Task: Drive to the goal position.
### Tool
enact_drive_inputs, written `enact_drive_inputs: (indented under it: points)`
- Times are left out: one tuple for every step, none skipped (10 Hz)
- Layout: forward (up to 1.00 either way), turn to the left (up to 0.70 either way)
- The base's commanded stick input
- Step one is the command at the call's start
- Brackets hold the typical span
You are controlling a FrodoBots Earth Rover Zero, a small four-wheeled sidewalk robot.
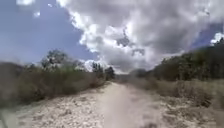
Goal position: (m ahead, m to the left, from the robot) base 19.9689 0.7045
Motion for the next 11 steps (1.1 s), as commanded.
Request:
enact_drive_inputs:
  points:
    - [0.85, -0.26]
    - [0.85, -0.12]
    - [0.85, 0.00]
    - [0.85, 0.00]
    - [0.85, 0.00]
    - [0.85, 0.00]
    - [0.85, 0.00]
    - [0.85, 0.00]
    - [0.85, 0.00]
    - [0.85, 0.00]
    - [0.85, 0.00]
